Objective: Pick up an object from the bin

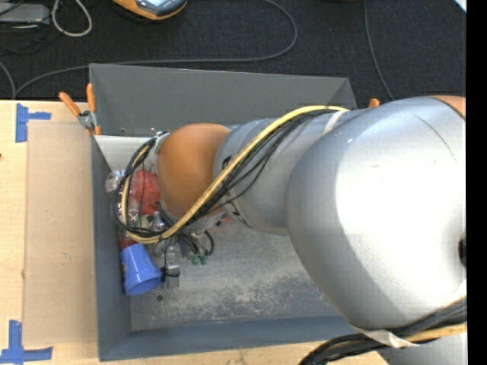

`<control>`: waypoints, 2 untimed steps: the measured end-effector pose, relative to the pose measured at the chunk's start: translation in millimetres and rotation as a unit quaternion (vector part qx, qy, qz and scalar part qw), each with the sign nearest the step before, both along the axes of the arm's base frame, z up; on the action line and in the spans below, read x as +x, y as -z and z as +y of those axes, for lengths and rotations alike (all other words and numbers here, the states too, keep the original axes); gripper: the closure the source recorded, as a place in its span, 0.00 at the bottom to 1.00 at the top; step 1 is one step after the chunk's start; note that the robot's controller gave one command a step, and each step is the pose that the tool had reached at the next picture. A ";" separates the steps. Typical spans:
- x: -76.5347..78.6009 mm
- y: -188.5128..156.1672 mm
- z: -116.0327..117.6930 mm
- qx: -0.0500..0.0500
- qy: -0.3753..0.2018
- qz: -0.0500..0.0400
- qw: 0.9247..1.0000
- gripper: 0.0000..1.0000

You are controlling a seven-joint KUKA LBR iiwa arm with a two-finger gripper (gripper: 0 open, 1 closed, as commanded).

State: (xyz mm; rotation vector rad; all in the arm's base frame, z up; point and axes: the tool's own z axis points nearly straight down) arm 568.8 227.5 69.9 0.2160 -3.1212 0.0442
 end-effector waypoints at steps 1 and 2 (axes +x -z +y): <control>-91.7 -5.0 4.2 0.002 -0.280 -0.008 0.960 1.00; -91.7 -4.9 4.1 0.002 -0.280 -0.007 0.960 1.00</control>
Offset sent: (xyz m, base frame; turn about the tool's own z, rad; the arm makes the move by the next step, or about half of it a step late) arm 0.0000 0.0000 0.0000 0.0000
